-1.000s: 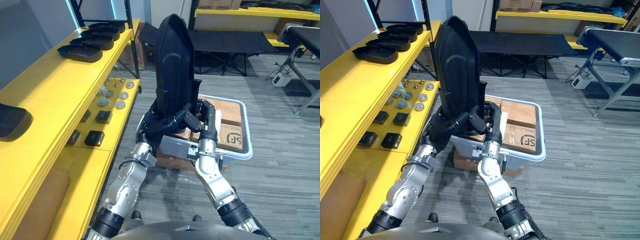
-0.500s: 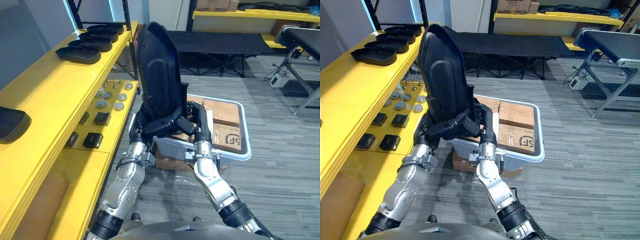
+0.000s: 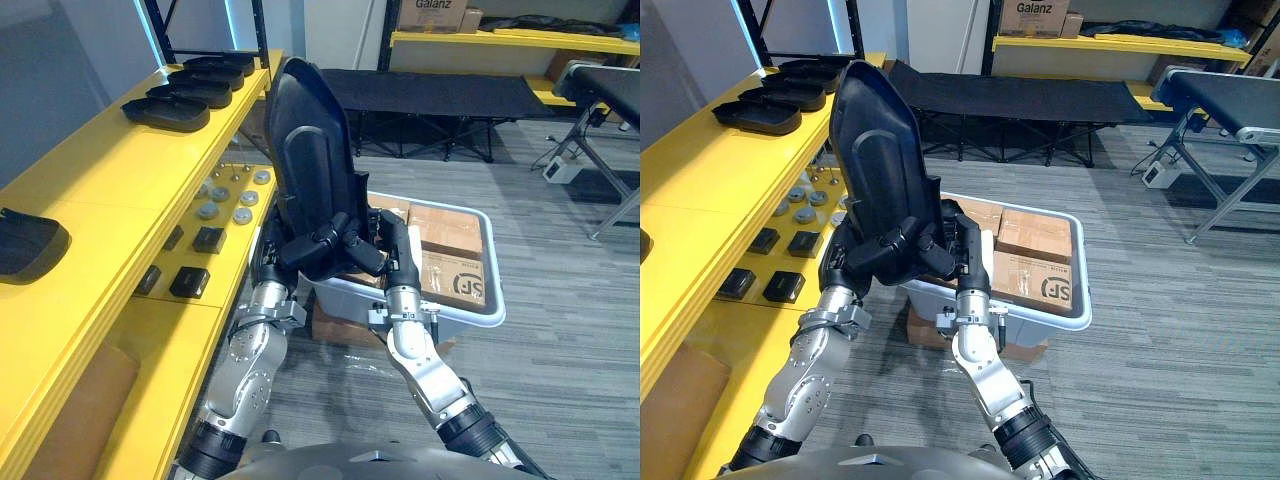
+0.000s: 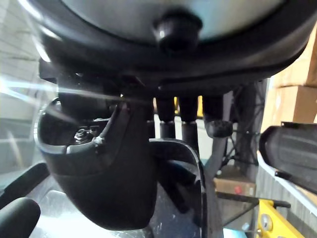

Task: Walk over and take three plastic housings, then place them on the shelf

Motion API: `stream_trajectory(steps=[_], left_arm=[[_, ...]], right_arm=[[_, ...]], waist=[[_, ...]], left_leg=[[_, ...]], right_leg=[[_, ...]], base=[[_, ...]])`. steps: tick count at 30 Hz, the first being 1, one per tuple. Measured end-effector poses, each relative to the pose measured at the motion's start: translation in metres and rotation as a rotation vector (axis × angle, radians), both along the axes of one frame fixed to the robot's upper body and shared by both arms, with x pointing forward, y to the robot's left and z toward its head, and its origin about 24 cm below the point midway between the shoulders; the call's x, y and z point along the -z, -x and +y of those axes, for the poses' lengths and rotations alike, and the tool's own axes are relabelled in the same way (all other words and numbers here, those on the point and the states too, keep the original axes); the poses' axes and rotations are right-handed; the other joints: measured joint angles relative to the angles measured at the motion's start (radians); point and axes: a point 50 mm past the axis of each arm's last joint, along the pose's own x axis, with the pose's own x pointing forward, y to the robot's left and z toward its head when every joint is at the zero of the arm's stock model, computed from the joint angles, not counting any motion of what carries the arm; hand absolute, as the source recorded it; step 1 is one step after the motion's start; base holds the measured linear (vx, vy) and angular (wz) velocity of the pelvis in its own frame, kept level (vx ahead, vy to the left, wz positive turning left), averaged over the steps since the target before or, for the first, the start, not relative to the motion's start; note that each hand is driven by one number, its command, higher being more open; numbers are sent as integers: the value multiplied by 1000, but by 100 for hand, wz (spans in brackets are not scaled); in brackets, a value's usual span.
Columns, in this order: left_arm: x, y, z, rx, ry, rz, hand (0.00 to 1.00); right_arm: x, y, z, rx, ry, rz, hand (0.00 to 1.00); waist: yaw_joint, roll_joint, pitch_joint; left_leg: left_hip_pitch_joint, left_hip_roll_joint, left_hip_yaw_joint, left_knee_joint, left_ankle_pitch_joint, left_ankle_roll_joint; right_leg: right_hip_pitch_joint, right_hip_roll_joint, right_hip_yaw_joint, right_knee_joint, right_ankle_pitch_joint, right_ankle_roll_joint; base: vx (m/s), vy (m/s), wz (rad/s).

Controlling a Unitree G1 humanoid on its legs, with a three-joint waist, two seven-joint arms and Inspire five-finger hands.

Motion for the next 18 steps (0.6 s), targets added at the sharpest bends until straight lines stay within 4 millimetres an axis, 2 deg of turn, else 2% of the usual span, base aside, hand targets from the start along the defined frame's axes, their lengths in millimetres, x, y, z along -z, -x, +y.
stream_trajectory(steps=[5,8,10,16,17,18], left_arm=[[6,-2,4,10,76,45,0],[13,-3,9,0,224,106,0],[19,-2,6,39,367,134,0],[23,-1,8,41,458,106,0],[22,-1,8,37,458,96,0],[22,-1,7,35,459,91,0]], right_arm=[[-5,1,1,-12,-20,-45,0],[-12,4,8,-65,-45,-99,0],[-18,5,11,-83,-66,-132,0],[-22,8,16,-113,-80,-159,0],[-22,8,16,-119,-81,-163,100],[-23,8,16,-121,-82,-166,100]], waist=[[-5,-1,-1],[-11,-6,-6],[-9,-12,-10],[-22,-25,-18],[-23,-25,-18],[-23,-25,-18]], left_leg=[[1,0,0,-2,0,0],[1,0,1,-2,0,0],[0,0,2,-2,0,0],[0,-1,6,-1,-4,-1],[0,-1,8,-1,-4,-1],[-1,-1,8,-1,-5,-1]], right_leg=[[0,1,1,-3,4,6],[0,1,2,-6,4,6],[0,1,2,-6,4,6],[0,-1,3,-5,4,6],[0,-1,4,-5,4,6],[0,-1,5,-5,4,5]], base=[[0,0,0],[0,0,0],[0,0,0],[0,0,0],[0,0,-3],[0,0,-3]])
